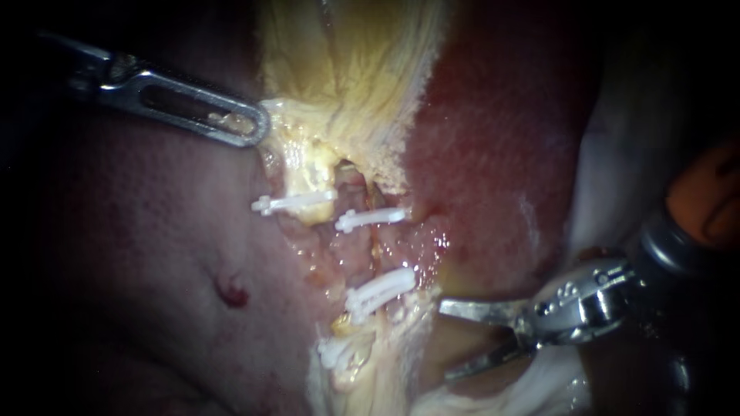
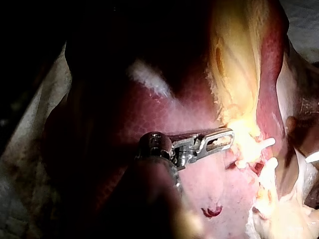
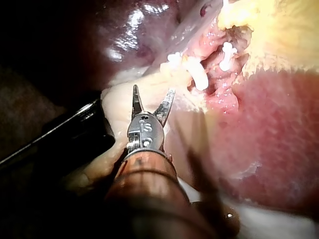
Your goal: Go to the cutting position right tube
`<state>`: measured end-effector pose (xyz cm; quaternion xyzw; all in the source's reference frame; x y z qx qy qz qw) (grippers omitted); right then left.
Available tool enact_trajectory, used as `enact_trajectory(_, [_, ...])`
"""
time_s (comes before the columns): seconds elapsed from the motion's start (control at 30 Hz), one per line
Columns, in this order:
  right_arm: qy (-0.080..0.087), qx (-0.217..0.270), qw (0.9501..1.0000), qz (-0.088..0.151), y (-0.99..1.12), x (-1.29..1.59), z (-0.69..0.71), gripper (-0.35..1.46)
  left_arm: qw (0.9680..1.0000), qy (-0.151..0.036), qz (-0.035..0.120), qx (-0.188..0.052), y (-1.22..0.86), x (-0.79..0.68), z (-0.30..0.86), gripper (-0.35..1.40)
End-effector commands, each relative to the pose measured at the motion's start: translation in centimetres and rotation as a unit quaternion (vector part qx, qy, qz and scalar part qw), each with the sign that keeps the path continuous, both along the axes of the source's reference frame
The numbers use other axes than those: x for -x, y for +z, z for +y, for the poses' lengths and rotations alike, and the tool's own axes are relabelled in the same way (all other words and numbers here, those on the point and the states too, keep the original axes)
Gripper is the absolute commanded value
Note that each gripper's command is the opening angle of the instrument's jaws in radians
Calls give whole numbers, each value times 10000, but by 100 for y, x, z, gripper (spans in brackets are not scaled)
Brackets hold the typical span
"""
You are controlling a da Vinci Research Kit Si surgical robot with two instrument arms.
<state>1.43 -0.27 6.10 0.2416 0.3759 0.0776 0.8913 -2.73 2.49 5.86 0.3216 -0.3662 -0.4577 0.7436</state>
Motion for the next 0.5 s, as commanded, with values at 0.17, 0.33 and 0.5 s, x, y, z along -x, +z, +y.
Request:
enact_trajectory(0.17, [185,-236,9995,-117,19,-16,12,144,10000,0,1,0,0,0,0,-35])
enact_trajectory(0.33, [248,-367,9989,-161,39,-20,21,144,10000,-2,2,2,1,0,-1,-35])
enact_trajectory(0.5, [207,-478,9984,-232,58,-22,27,141,10000,-2,3,3,1,1,-1,-35])
